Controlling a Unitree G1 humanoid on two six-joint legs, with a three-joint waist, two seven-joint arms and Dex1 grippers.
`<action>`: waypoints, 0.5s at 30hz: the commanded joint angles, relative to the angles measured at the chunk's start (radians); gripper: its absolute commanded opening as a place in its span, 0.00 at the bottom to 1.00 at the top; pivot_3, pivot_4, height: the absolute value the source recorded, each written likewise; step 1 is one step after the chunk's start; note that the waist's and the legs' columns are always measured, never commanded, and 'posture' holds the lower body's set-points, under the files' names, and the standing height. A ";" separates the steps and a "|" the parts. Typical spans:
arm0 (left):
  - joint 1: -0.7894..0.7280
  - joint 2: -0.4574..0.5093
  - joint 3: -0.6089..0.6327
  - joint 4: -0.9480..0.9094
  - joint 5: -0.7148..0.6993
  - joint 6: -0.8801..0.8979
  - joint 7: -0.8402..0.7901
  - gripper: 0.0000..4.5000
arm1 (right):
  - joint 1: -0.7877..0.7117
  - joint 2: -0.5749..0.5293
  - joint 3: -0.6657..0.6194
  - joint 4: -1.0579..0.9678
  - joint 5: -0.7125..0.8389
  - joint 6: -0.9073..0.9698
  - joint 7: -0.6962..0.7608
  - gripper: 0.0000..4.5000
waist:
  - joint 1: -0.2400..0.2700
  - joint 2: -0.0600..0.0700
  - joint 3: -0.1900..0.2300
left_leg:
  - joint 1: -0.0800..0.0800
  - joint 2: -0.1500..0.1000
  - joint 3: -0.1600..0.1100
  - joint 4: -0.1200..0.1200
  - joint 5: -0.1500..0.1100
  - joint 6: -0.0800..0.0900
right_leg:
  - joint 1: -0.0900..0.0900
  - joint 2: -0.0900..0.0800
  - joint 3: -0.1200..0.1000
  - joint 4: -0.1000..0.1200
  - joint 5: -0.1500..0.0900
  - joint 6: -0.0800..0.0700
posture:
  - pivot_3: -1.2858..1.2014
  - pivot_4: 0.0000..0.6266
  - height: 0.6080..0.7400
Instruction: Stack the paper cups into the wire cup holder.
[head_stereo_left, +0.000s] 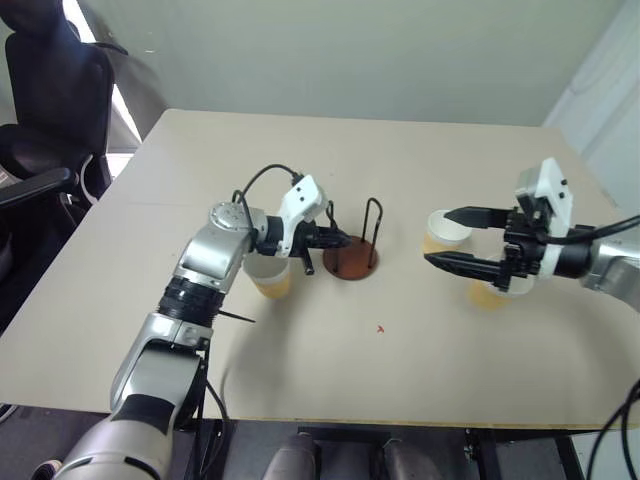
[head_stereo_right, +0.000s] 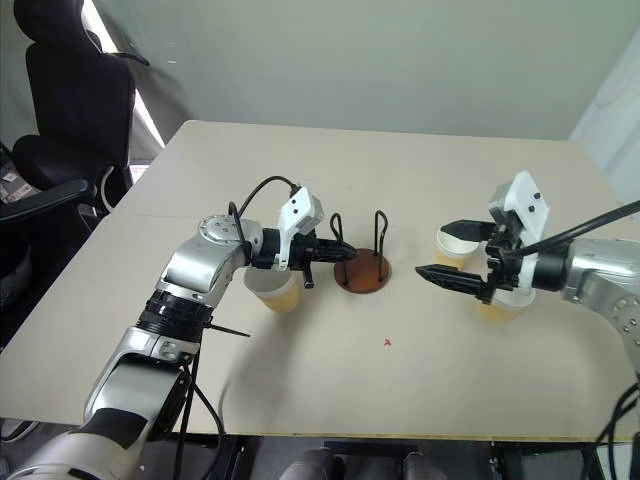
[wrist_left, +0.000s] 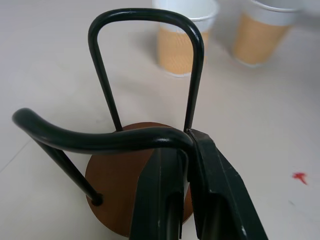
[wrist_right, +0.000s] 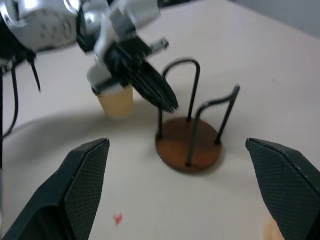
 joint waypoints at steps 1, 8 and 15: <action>-0.029 0.022 -0.002 -0.137 -0.028 0.021 -0.043 0.01 | 0.009 -0.066 -0.076 -0.013 0.000 -0.027 0.056 1.00 | 0.000 0.000 0.000 | -0.001 0.000 0.000 0.000 0.000 0.000 | 0.000 0.000 0.000 0.000 0.000 0.000 | 0.52 0.24 1.00; -0.041 0.047 -0.011 -0.290 -0.070 0.089 -0.090 0.01 | 0.051 -0.149 -0.136 -0.031 0.006 -0.032 0.097 1.00 | 0.000 0.000 0.000 | 0.000 0.000 0.001 0.000 0.000 0.000 | 0.000 0.000 0.000 0.000 0.000 0.000 | 0.52 0.24 1.00; 0.029 0.063 -0.038 -0.427 -0.116 0.175 -0.089 0.01 | 0.181 -0.223 -0.260 -0.083 -0.001 -0.018 0.161 1.00 | 0.001 0.000 0.000 | 0.000 0.000 0.002 0.001 -0.001 0.001 | 0.000 0.000 0.001 0.000 0.000 0.001 | 0.52 0.24 1.00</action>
